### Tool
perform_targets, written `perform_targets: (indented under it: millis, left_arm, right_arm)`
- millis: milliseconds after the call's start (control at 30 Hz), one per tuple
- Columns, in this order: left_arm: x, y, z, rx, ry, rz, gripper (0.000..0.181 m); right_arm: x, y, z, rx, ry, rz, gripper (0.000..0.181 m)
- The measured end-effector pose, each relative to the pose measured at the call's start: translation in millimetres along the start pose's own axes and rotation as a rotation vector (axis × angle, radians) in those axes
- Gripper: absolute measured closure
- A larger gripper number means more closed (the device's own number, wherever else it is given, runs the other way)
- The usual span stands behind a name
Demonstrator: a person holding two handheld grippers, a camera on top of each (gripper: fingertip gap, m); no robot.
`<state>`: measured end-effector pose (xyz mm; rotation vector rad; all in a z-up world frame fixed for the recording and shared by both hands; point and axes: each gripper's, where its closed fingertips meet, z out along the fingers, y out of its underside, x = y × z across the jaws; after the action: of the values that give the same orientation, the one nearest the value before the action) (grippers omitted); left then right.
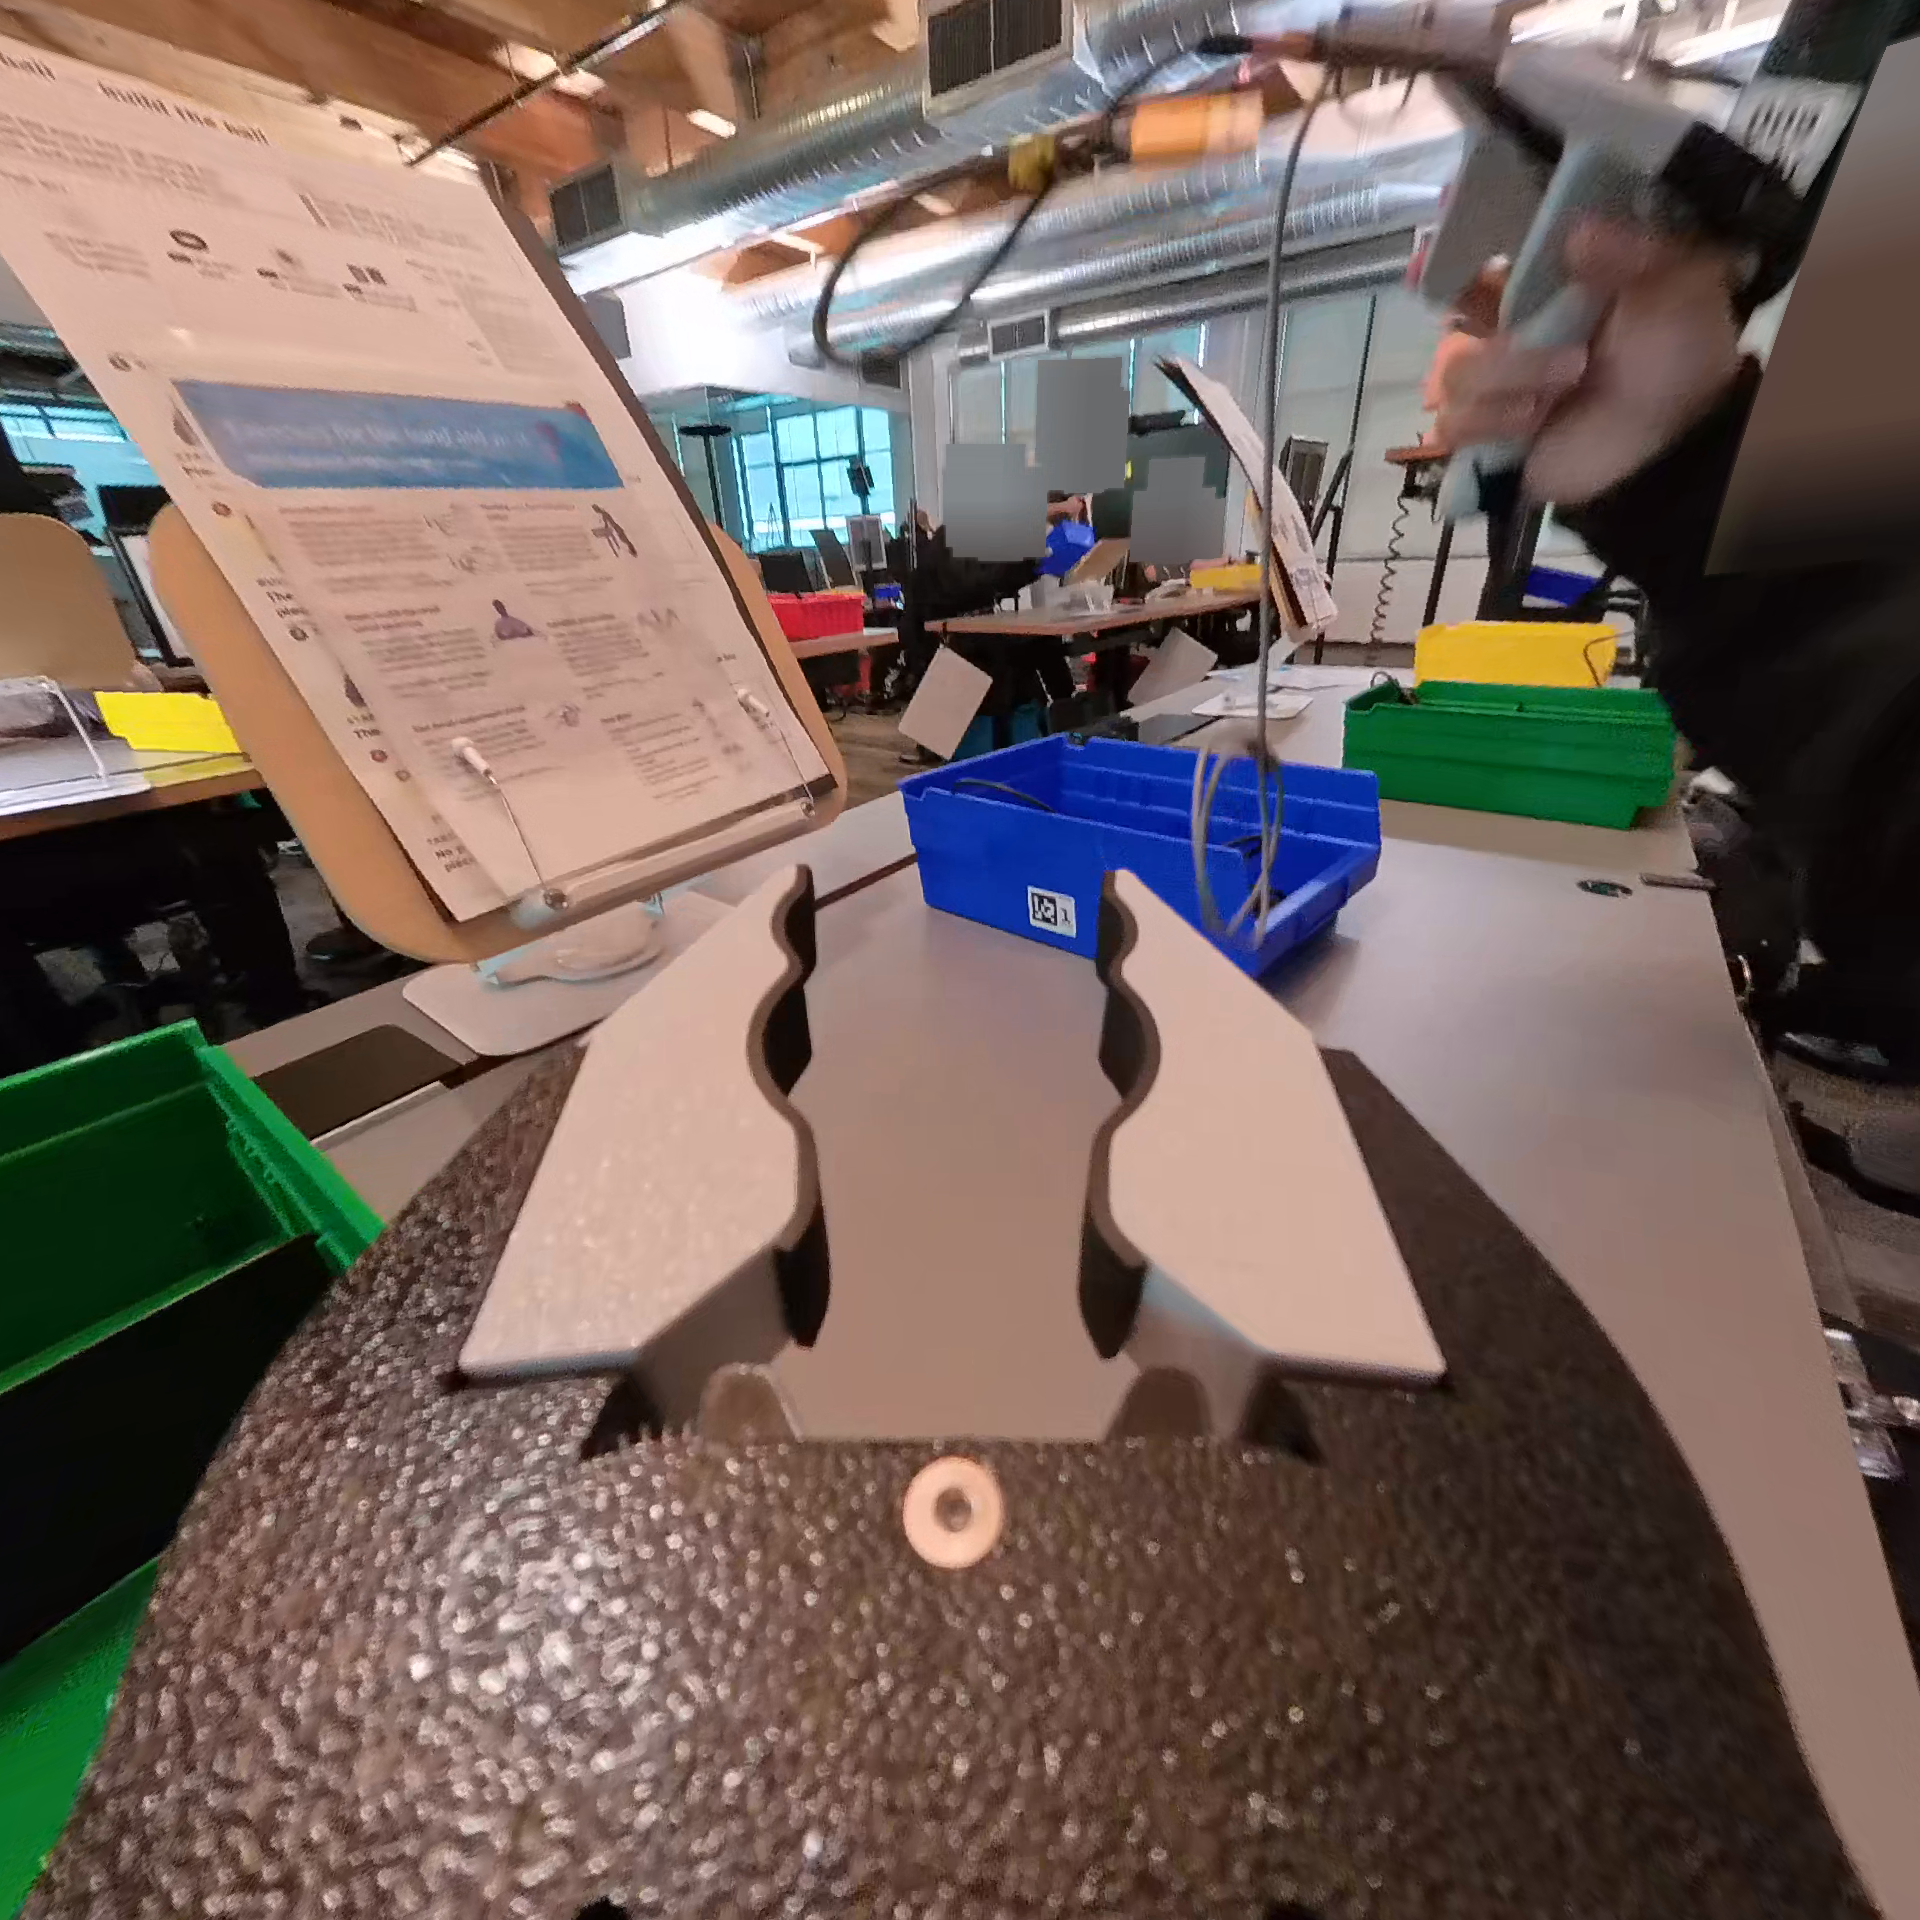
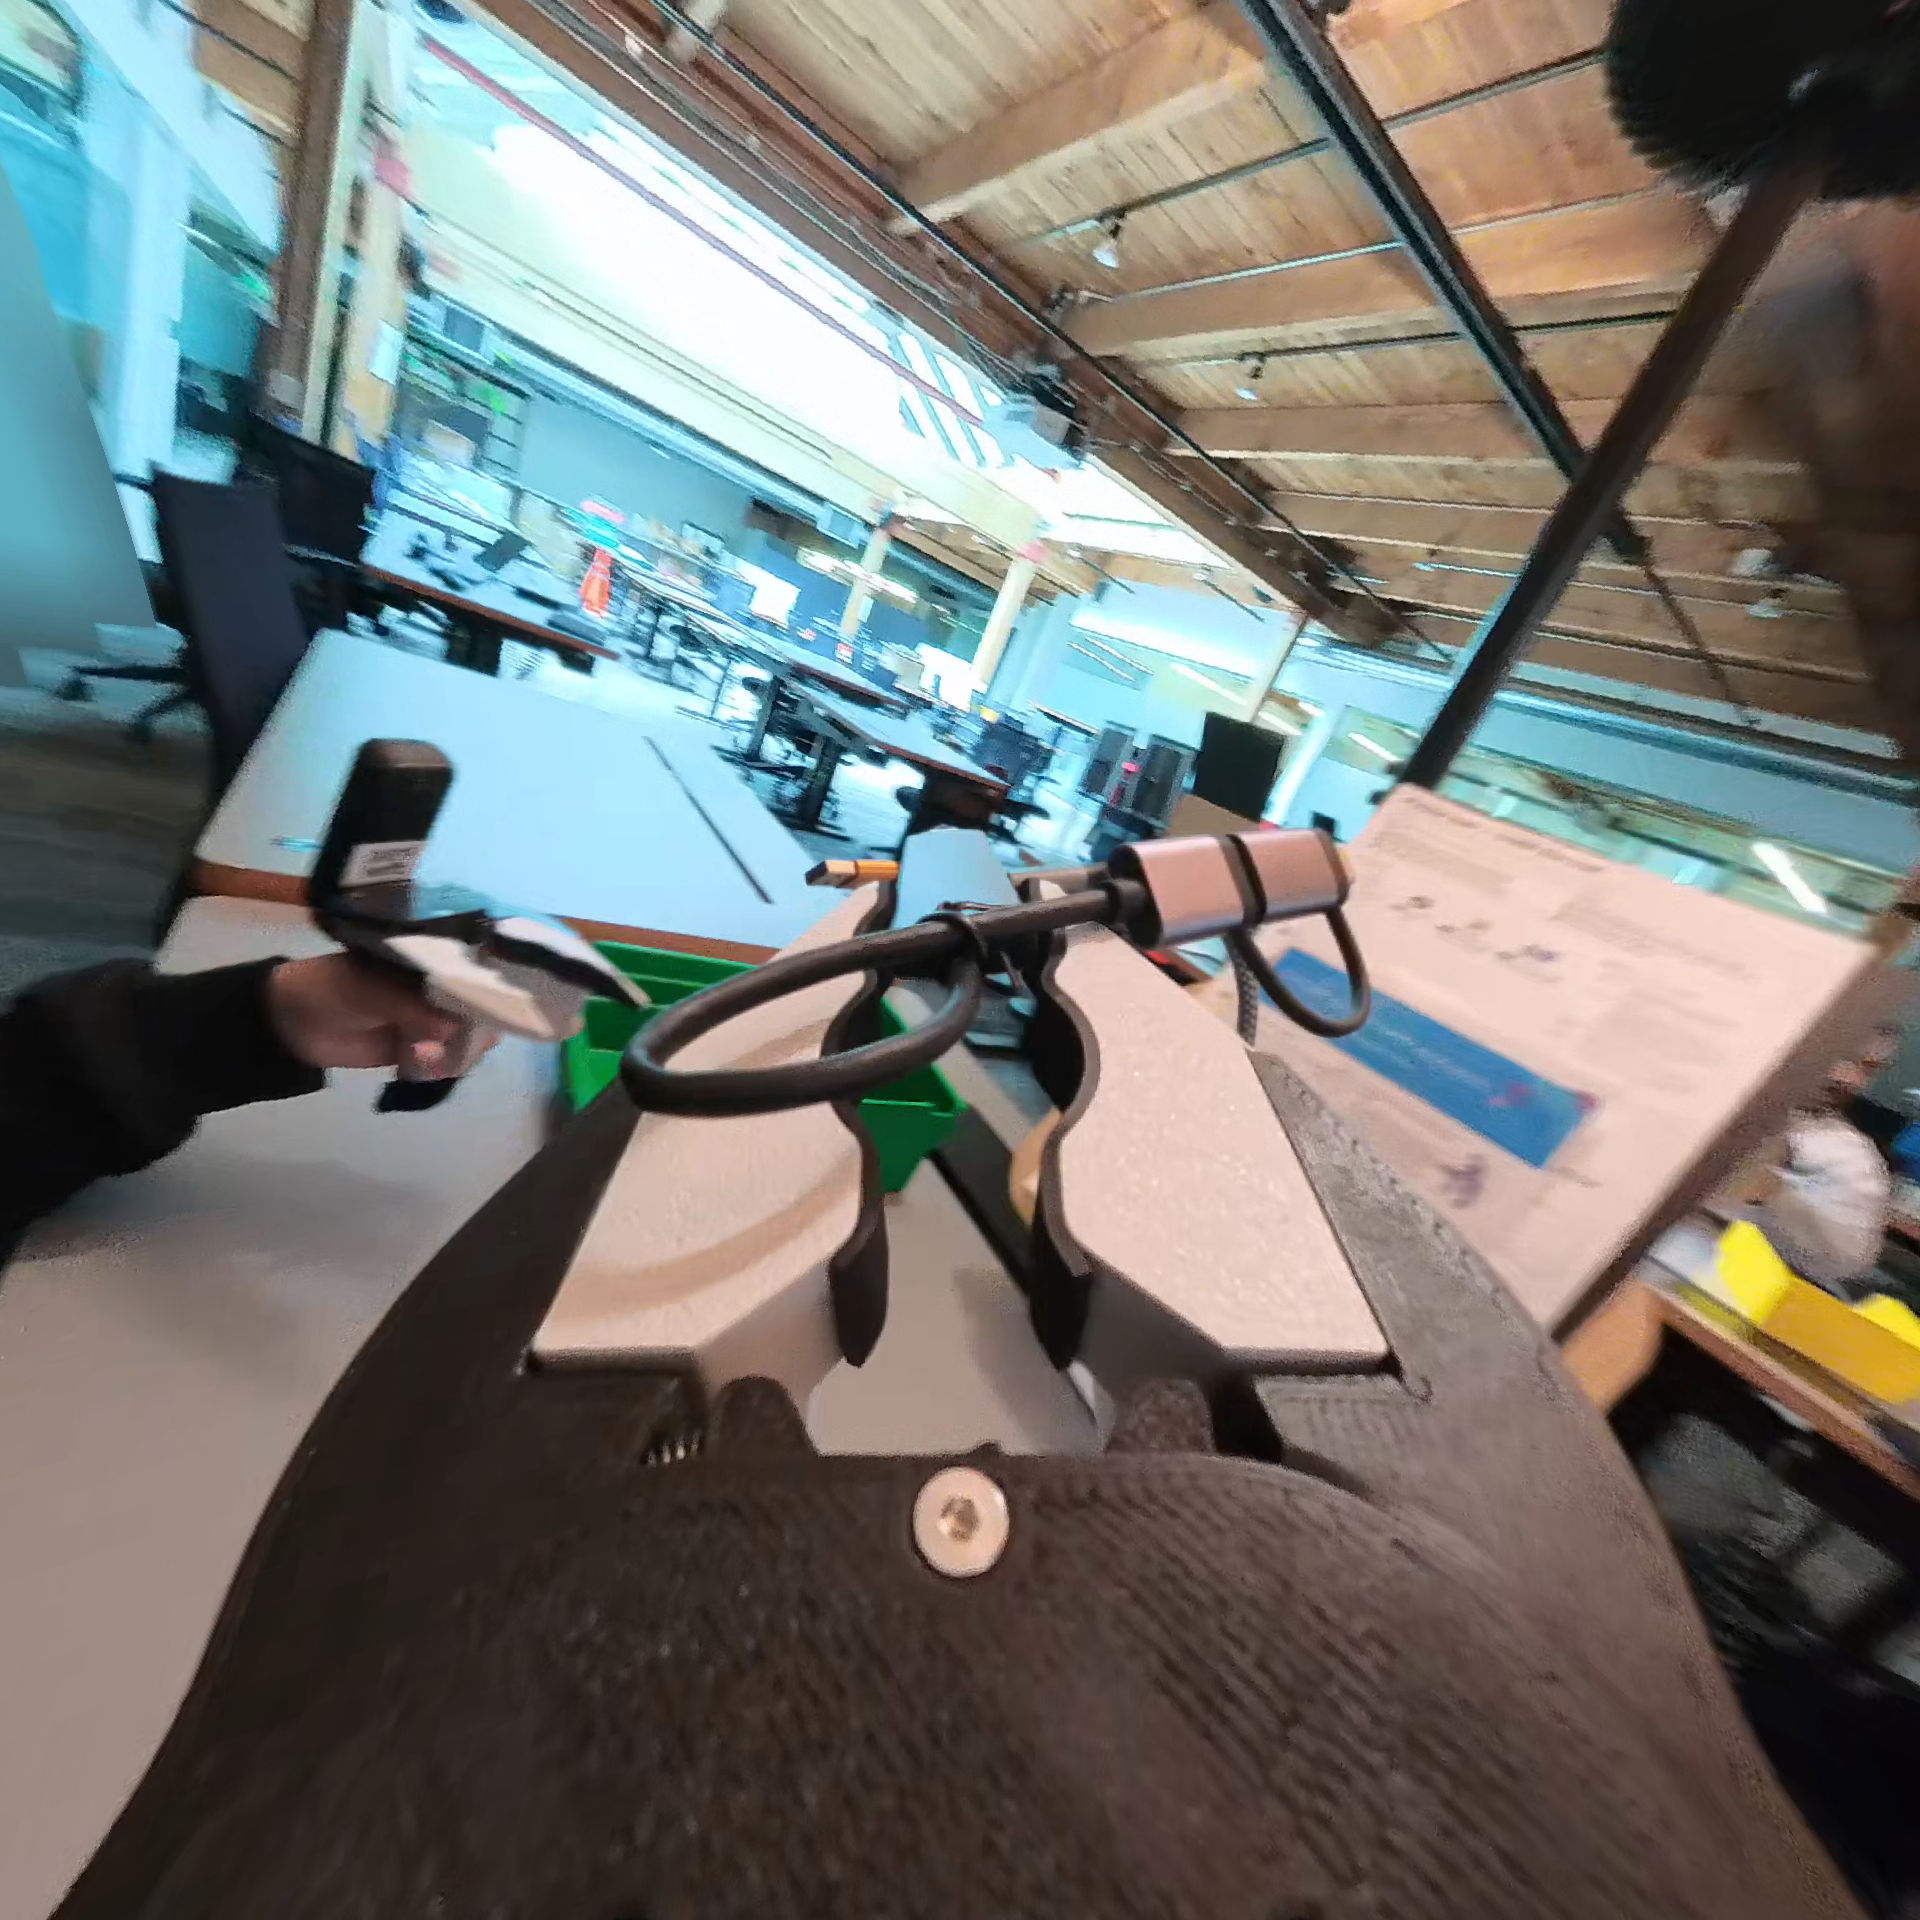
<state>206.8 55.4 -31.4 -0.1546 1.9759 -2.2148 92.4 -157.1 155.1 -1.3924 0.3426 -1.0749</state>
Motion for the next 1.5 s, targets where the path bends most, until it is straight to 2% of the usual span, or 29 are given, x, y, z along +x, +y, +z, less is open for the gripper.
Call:
perform_targets:
  millis: [100,200,400,533,600,700,800,967,1100,1367,1433,1500]
  left_arm:
    - [-0.3,3.5,0.6,-0.01,0.005,-0.006,0.129]
    - [-0.3,4.9,0.5,-0.004,0.018,-0.026,0.131]
    - [-0.6,9.9,0.3,-0.007,0.039,-0.048,0.131]
    - [2.8,12.9,-0.5,-0.016,0.066,-0.042,0.133]
    - [1.6,15.3,-1.1,-0.029,0.06,-0.033,0.133]
    - [-0.3,18.3,-2.5,-0.04,0.061,-0.031,0.134]
    - [-3.2,18.9,-2.7,-0.031,0.058,-0.049,0.134]
    - [-1.8,23.7,-0.4,-0.044,0.068,-0.054,0.134]
    - [0.6,28.2,2.7,-0.063,0.076,-0.052,0.134]
    - [7.5,37.5,9.5,-0.11,0.093,-0.059,0.134]
    - [10.8,39.2,10.3,-0.126,0.104,-0.049,0.134]
    - [13.4,40.2,10.6,-0.137,0.113,-0.036,0.134]
  right_arm:
    - [32.9,-24.5,-8.3,-0.04,0.048,-0.029,0.159]
    - [63.9,-24.2,-17.9,-0.084,0.1,-0.018,0.159]
    - [97.4,50.3,-38.2,-0.234,0.176,0.148,0.16]
    - [115.0,97.0,-58.3,-0.318,0.313,0.179,0.159]
    - [129.2,112.6,-74.4,-0.346,0.437,0.171,0.159]
    - [145.3,118.9,-103.0,-0.303,0.604,0.179,0.159]
    - [151.0,145.1,-129.9,-0.363,0.694,0.271,0.16]
    - [132.7,215.9,-155.7,-0.716,0.681,0.297,0.16]
    - [112.1,257.2,-156.6,-1.003,0.578,0.206,0.159]
    - [81.6,303.7,-109.2,-1.219,0.389,0.074,0.158]
    - [78.9,314.8,-113.5,-1.314,0.388,-0.02,0.156]
    - [66.7,327.6,-125.8,-1.435,0.314,-0.102,0.149]
